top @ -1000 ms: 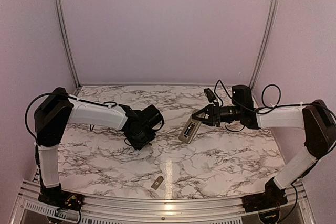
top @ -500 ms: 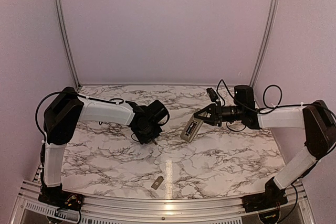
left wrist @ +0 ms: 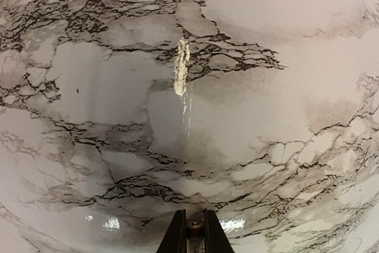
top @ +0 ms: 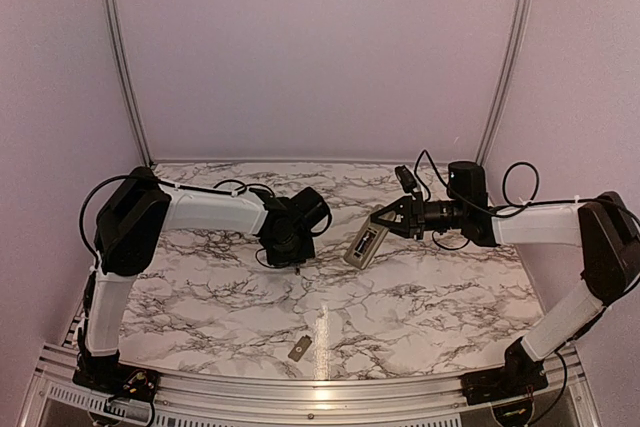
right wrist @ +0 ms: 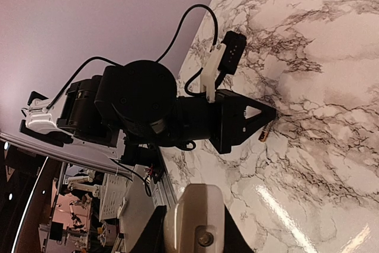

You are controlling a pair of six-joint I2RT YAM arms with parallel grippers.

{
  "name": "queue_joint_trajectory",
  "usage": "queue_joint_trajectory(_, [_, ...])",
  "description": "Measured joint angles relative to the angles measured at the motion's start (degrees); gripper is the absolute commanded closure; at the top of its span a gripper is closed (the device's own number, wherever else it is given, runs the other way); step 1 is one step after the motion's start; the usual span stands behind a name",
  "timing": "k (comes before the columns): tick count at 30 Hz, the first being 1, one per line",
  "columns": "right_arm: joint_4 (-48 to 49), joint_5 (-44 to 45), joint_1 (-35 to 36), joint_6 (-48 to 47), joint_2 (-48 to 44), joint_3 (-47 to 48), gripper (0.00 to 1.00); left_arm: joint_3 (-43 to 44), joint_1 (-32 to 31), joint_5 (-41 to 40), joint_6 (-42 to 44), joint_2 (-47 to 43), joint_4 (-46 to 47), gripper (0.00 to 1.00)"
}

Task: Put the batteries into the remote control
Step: Move the battery to the center of the board.

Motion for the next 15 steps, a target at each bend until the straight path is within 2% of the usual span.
queue_joint_trajectory(1, [-0.02, 0.0, -0.02, 0.02, 0.0, 0.0, 1.0, 0.13, -0.15, -0.09, 2.67, 0.07, -0.02, 0.92])
queue_joint_trajectory(4, [-0.02, 0.0, -0.09, 0.04, 0.0, 0.0, 1.0, -0.28, -0.81, -0.37, 10.54, -0.13, 0.76, 0.78])
queue_joint_trajectory(7, [-0.04, 0.0, -0.13, 0.02, -0.02, 0.0, 1.0, -4.46, -1.95, 1.16, 18.73, -2.29, 4.39, 0.66])
queue_joint_trajectory(10, [-0.09, 0.02, -0.17, -0.04, -0.17, 0.0, 1.0, -9.44, -2.51, 4.44, 25.31, -5.57, 6.73, 0.66])
queue_joint_trajectory(15, [-0.5, 0.04, -0.2, -0.35, -0.59, 0.0, 1.0, -10.21, -1.7, 8.81, 32.09, -6.16, 7.52, 0.71])
